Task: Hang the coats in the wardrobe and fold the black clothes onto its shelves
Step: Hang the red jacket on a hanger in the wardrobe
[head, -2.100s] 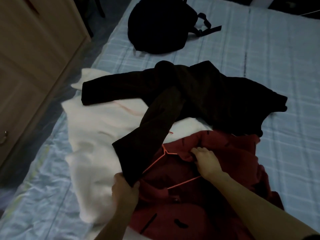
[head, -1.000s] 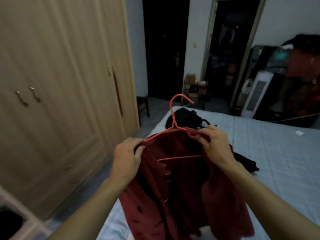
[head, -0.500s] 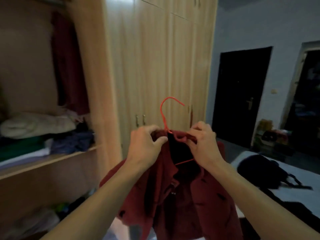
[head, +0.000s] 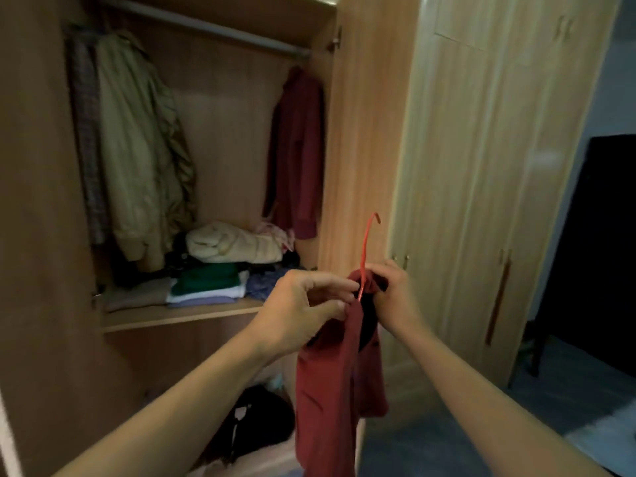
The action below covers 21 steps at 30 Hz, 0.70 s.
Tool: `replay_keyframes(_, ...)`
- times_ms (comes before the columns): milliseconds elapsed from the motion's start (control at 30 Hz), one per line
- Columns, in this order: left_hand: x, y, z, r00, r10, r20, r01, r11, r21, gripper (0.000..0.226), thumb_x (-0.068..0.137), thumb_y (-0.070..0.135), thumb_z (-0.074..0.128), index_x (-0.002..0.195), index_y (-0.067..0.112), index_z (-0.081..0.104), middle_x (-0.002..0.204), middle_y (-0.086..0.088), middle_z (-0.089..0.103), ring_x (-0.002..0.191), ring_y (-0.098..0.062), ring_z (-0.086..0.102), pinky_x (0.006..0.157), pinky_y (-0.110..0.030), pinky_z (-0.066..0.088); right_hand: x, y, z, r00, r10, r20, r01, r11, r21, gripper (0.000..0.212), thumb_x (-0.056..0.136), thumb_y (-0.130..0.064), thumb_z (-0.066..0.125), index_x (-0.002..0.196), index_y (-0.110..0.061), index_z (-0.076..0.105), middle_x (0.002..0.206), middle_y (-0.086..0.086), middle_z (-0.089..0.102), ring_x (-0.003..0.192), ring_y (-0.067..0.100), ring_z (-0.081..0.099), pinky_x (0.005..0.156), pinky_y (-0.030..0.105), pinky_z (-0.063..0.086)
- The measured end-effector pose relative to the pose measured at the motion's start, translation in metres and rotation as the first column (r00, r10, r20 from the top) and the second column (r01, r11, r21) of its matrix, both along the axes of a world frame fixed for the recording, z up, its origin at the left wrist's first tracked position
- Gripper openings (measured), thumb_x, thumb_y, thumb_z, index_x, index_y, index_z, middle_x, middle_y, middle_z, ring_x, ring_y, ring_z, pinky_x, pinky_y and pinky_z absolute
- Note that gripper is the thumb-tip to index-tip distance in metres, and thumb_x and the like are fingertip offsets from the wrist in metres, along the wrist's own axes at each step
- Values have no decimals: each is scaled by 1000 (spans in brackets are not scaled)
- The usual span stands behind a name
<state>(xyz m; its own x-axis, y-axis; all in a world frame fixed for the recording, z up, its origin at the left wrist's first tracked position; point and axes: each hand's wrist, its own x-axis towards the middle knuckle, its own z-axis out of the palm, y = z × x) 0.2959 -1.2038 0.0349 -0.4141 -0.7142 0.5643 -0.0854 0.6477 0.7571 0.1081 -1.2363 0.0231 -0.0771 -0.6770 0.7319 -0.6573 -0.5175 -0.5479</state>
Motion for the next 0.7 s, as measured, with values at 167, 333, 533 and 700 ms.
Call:
replay_keyframes(167,21,-26,-10,983,118,-139,-143,971,-190,25,72,-8,78,90,9,74,87,-7,71,80,-20,72,75,-32,58,43,-37,-3,982,180,60,-180,984,-1,57,66,20,59,88,-31,71,91,1,68,91,3,64,83,19,47)
replay_keyframes(333,58,-92,12,922,327,-207,-380,871,-313,40,85,-5,54,113,21,66,112,2,67,107,-7,63,93,-30,49,70,-78,7,889,391,238,-413,909,51,26,84,6,59,90,-15,72,84,1,75,81,9,69,76,25,52)
replay_keyframes(533,76,-170,12,900,310,308,-256,945,-203,41,101,37,36,121,13,63,120,3,67,116,-8,59,108,-39,40,102,-129,-1,751,503,428,-577,815,54,23,91,18,43,100,11,63,74,-4,72,69,2,67,66,13,53)
replay_keyframes(700,93,-203,7,894,398,207,-334,898,-286,52,97,50,35,89,4,58,82,-14,60,77,-22,56,81,-47,45,106,-174,14,646,586,489,-646,761,-58,28,88,15,52,90,-6,70,75,-10,73,76,-2,67,73,15,52)
